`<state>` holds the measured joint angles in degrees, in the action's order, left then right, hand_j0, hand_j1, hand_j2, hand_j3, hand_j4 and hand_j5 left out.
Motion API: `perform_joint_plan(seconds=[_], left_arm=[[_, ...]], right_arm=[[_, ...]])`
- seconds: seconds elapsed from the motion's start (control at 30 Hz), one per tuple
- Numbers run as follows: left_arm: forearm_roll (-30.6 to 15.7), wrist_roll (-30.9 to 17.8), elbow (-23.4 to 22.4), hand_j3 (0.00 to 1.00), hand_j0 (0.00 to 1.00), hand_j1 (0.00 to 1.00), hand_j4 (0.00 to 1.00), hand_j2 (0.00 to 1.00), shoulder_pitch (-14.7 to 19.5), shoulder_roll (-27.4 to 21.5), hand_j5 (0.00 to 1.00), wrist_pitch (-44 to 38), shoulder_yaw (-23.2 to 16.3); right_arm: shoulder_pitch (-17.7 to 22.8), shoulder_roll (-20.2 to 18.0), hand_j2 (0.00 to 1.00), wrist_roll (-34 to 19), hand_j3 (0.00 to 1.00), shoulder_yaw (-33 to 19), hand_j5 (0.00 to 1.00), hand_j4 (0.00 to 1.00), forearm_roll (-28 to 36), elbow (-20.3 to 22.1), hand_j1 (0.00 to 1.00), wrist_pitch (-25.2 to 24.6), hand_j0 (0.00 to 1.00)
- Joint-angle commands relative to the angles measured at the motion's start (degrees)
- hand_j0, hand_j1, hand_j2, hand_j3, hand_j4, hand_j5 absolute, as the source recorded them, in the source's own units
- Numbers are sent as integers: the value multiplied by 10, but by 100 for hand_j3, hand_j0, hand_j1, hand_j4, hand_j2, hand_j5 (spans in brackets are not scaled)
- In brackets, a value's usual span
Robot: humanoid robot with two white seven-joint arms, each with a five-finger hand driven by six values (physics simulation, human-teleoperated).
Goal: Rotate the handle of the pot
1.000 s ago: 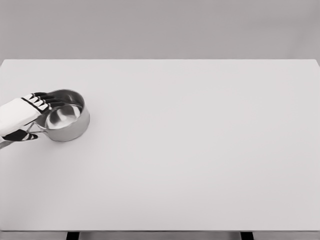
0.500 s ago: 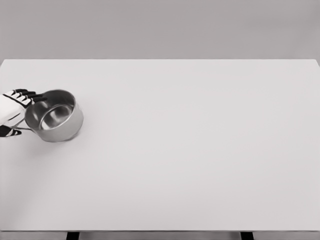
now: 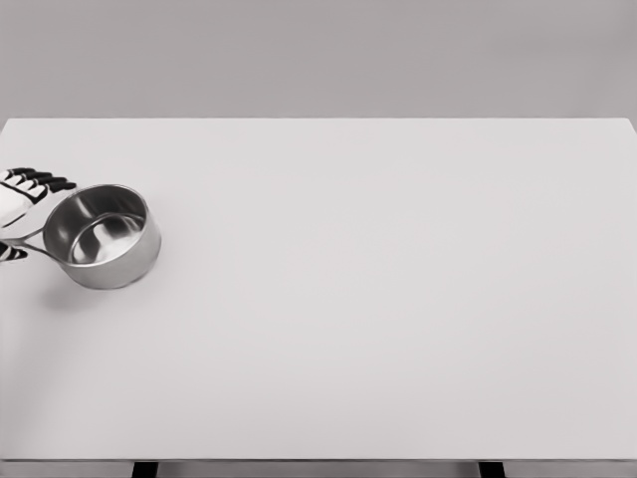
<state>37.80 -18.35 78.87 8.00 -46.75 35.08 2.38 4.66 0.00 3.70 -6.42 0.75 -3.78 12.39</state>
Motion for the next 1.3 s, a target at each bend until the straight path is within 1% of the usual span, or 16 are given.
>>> perform_joint_plan(seconds=[0.0,0.13,0.17,0.23,0.47,0.57,0.77,0.83,1.1,1.2,1.27], left_arm=[[-1,1,-10,100,100,100,100,100,1,1,100,-1,0],[15,1,-22,100,100,100,100,100,16,3,100,-1,-3],[25,1,-23,100,100,100,100,100,22,10,100,-1,-4],[27,1,-34,100,100,100,100,100,28,12,100,-1,-5],[42,1,-43,100,100,100,100,100,44,20,100,-1,-7],[61,2,-63,100,100,100,100,100,55,29,100,-1,-8],[65,2,-64,100,100,100,100,100,64,32,100,-1,-8],[70,2,-77,100,100,100,100,100,75,32,100,-1,-9],[65,2,-77,100,100,100,100,100,74,25,100,-1,-7],[59,2,-70,100,100,100,100,100,69,24,100,-1,-7],[51,2,-50,100,100,100,100,100,65,24,100,-1,-7]], right_arm=[[0,0,100,0,100,-1,100,100,0,0,100,0,100],[0,0,100,0,100,0,100,100,0,0,100,0,100],[0,0,100,0,100,0,100,100,0,0,100,0,100],[0,0,100,0,100,0,100,100,0,0,100,0,100],[0,0,100,0,100,0,100,100,0,0,100,0,100],[0,0,100,0,100,-1,100,100,0,0,100,0,100],[0,0,100,0,100,0,100,100,0,0,100,0,100],[0,0,100,0,100,0,100,100,0,0,100,0,100],[0,0,100,0,100,0,100,100,0,0,100,0,100],[0,0,100,0,100,0,100,100,0,0,100,0,100],[0,0,100,0,100,0,100,100,0,0,100,0,100]])
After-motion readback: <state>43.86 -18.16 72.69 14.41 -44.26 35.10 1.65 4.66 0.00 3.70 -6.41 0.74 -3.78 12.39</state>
